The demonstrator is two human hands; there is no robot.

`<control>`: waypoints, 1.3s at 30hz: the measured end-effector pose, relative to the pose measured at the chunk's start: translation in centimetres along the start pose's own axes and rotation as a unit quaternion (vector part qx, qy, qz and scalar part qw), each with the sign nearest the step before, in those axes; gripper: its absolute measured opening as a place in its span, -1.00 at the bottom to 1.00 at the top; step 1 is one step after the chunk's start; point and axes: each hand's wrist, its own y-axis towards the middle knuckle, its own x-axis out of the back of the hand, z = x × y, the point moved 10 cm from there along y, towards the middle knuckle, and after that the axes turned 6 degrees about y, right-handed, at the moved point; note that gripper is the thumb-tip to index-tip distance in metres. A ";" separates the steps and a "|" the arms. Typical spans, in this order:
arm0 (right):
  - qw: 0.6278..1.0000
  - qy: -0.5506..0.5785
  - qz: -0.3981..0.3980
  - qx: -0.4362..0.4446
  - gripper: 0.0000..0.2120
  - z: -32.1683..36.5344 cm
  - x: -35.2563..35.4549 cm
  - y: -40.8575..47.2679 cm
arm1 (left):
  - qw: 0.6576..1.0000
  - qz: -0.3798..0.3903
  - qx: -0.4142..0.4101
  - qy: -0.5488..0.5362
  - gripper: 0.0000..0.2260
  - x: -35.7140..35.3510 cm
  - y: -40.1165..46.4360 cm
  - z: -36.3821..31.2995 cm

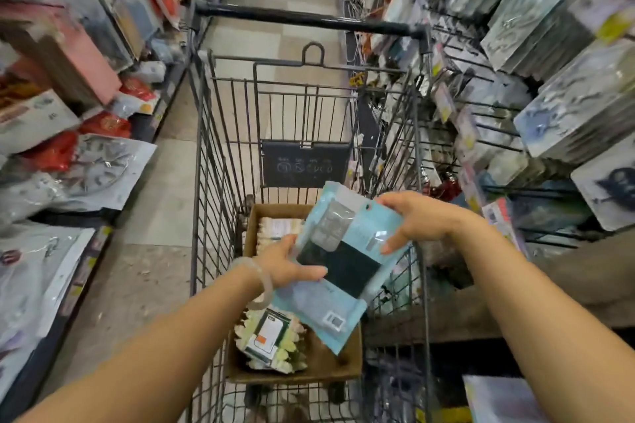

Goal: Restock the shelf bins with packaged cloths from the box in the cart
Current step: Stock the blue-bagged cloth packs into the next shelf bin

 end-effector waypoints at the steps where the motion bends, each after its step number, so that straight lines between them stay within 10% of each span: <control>1: 1.000 0.026 0.003 0.012 -0.57 0.7 0.3 0.2 | 0.998 0.007 0.015 -0.056 -0.32 0.3 -0.1 0.0; 9: 0.929 0.357 -0.081 -0.059 -0.58 -4.6 -1.6 7.1 | 0.943 -0.120 0.101 -0.293 -0.70 4.8 -0.4 4.9; 17: 0.961 0.195 -0.020 -0.197 -0.39 -12.2 -17.2 15.4 | 0.911 -0.192 0.206 -0.301 -0.78 5.5 0.8 11.7; 31: 0.974 -0.027 -0.103 -0.198 -0.60 -12.9 -17.0 21.4 | 0.903 -0.192 0.216 -0.317 -0.80 5.3 3.6 12.3; 39: 0.953 0.225 -0.124 -0.159 -0.86 -11.9 -9.3 14.5 | 0.912 -0.192 0.163 -0.323 -0.80 6.0 2.0 8.0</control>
